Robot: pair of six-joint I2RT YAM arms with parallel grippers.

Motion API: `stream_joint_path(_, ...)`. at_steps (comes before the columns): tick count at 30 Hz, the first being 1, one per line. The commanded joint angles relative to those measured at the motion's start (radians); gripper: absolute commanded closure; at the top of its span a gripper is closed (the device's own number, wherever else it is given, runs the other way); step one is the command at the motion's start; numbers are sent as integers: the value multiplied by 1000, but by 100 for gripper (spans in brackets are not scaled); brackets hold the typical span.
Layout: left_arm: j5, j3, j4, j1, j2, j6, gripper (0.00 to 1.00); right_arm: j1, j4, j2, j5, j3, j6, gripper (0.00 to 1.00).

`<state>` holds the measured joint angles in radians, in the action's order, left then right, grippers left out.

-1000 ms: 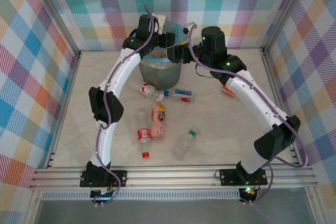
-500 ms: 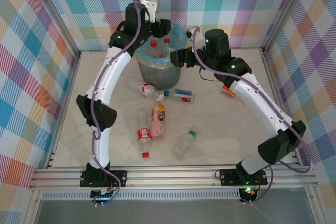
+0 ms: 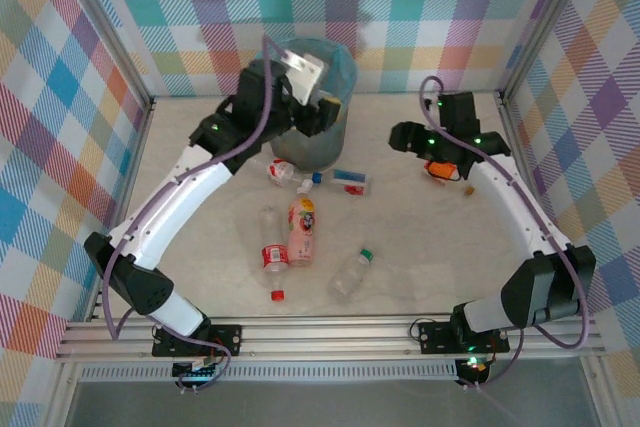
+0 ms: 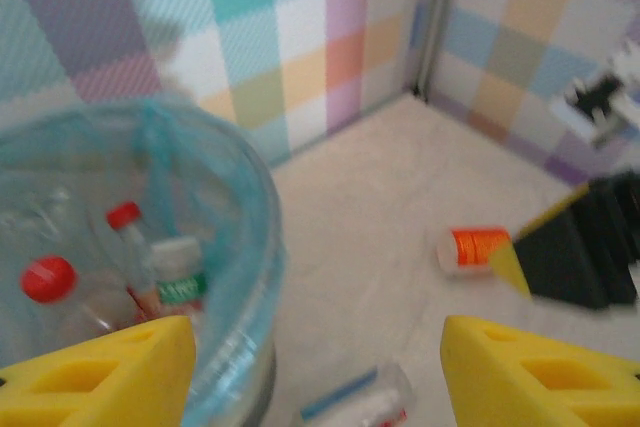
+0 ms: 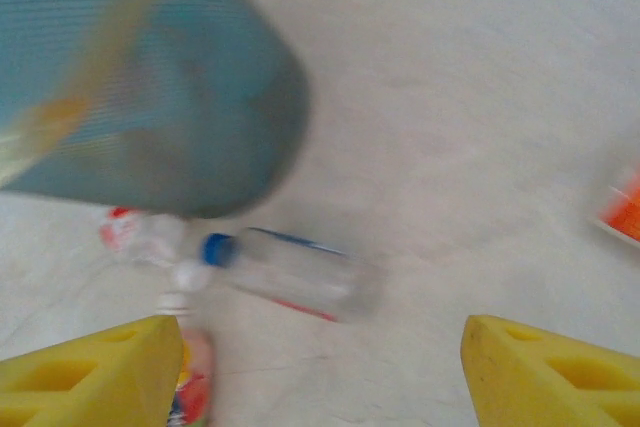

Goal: Put the plastic bottles in the bin

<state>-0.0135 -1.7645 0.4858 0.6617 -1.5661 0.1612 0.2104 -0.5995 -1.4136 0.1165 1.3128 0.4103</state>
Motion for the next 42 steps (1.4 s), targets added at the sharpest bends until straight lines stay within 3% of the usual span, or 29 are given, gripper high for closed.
stream_joint_path(1,17,68,-33,58,32,49,34,-39,32,14,60,-50,74,28)
stream_joint_path(8,1,294,9,216,66,1,33,-23,19,-27,262,-209,190,31)
stream_joint_path(19,24,561,-13,368,93,-118,32,126,42,-5,346,-487,338,30)
stream_joint_path(29,71,681,-29,391,134,-176,32,222,129,-55,383,-577,447,30)
stream_joint_path(42,179,731,-21,391,214,-184,32,241,231,-159,420,-604,521,33)
